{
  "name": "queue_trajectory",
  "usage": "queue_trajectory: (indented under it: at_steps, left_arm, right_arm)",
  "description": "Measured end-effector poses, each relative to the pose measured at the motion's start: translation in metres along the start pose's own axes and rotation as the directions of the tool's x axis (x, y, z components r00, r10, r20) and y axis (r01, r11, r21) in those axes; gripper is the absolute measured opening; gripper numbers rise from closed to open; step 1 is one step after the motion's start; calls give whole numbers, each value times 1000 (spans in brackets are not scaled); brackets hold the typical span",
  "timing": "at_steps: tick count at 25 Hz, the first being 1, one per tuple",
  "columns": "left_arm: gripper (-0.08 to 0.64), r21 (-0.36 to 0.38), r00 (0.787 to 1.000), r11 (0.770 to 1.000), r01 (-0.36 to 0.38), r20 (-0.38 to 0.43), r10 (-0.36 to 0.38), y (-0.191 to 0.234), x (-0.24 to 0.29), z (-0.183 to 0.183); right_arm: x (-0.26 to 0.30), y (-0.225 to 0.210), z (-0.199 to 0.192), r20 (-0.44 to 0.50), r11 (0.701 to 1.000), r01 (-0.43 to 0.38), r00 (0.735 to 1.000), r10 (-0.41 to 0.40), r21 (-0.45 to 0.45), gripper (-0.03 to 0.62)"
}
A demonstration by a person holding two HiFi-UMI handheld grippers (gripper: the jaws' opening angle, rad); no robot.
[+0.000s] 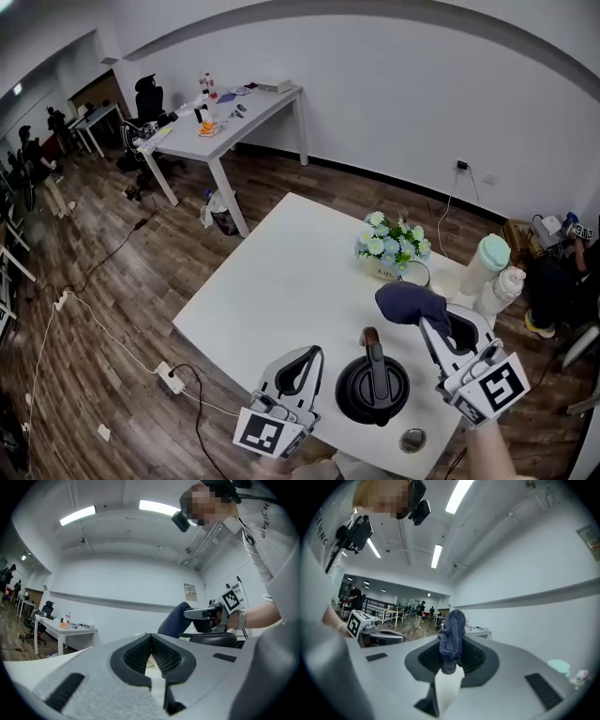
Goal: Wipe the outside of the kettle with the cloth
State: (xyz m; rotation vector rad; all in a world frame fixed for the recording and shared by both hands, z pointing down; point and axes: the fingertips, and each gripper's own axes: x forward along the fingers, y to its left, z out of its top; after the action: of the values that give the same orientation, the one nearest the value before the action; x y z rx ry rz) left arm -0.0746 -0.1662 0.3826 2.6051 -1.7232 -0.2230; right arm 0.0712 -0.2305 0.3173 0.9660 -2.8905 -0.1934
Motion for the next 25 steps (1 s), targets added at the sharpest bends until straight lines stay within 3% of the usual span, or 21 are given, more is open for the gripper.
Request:
queue_trajectory:
  at_steps: [4,6,9,12,14,18,21,25]
  left_arm:
    - [8,12,997,997,77,5,-77,-5,-2,12]
    - [8,36,991,991,127,43,-129,-1,-2,20]
    - [6,2,974,977,215,69,-215,2,2,21]
    - [8,-57,950,949,311,33,-310,2,2,19]
    - [6,-79,927,925,372,-14,-374,3,-2,14]
    - [6,-74,885,884,462,-35,-465,1,-4,6]
    - [8,-77,850,848,525,-12,-527,-11,-9,1]
    - [8,-106,833,834,542,-66,-549,-10,-18,-30]
  right_arm:
    - [7,27,40,18,999,-21,1000,22,-43,55]
    - [10,48,53,16,997,-14,1000,15,-77,55]
    - [12,77,49,-53,991,48,997,-55,-126,55]
    - [20,105,44,-122,970,135,979,-161,-201,55]
    - [21,126,38,-186,946,211,948,-260,-247,55]
    - [19,158,12,-374,889,298,826,-423,-347,55]
    - [23,175,-7,-442,868,322,761,-475,-378,55]
    - [26,192,-35,-493,847,354,696,-522,-397,55]
